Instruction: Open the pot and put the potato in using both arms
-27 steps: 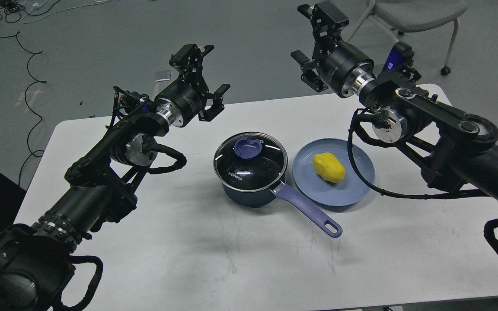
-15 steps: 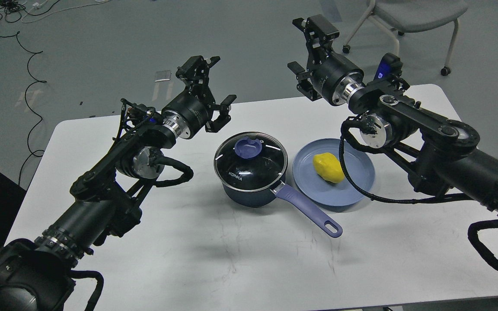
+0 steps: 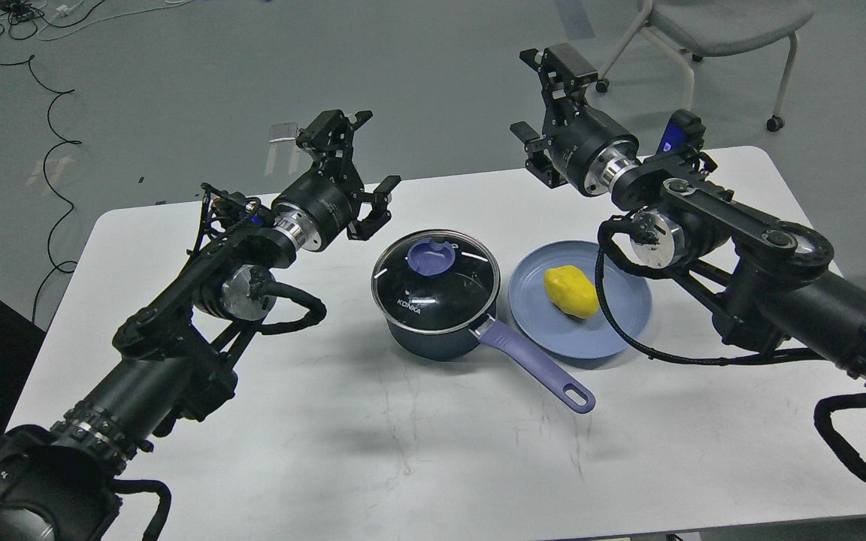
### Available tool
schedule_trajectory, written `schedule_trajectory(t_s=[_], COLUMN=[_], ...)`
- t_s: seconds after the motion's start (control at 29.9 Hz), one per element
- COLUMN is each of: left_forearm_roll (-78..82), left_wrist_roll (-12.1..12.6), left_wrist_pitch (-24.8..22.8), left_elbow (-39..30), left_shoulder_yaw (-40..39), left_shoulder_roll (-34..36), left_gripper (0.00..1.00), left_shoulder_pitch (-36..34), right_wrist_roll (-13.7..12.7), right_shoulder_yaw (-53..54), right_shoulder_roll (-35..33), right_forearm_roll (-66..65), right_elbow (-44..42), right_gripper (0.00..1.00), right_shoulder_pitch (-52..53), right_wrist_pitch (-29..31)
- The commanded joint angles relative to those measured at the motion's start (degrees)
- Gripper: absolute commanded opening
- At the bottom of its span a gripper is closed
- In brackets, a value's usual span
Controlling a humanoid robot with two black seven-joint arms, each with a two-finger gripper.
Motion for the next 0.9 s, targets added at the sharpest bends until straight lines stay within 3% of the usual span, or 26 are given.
schedule_trajectory(t_s=[0.0,0.2,0.87], left_forearm_roll=[0.0,-0.1,-0.2], left_wrist_roll=[-0.4,-1.5,-1.5], left_wrist_pitch=[0.1,-0.5,-2.7], left_elbow=[0.0,0.0,-4.1], left_shoulder_yaw=[0.0,0.1,-1.0], left_shoulder_roll=[0.4,3.6,8.4], left_gripper=[0.98,0.98,0.98], left_shoulder_pitch=[0.1,0.2,3.8], right_wrist_roll=[0.8,1.9,1.9], right_shoulder_yaw=[0.6,1.1,1.3], right_shoulder_roll=[-1.0,-3.7,-3.3], right_forearm_roll=[0.0,0.1,0.0], right_elbow=[0.5,0.4,0.4], right_gripper=[1.00,1.00,1.00], right_shoulder_pitch=[-0.2,-0.8,-1.9], right_wrist_pitch=[1.2,5.8,6.0])
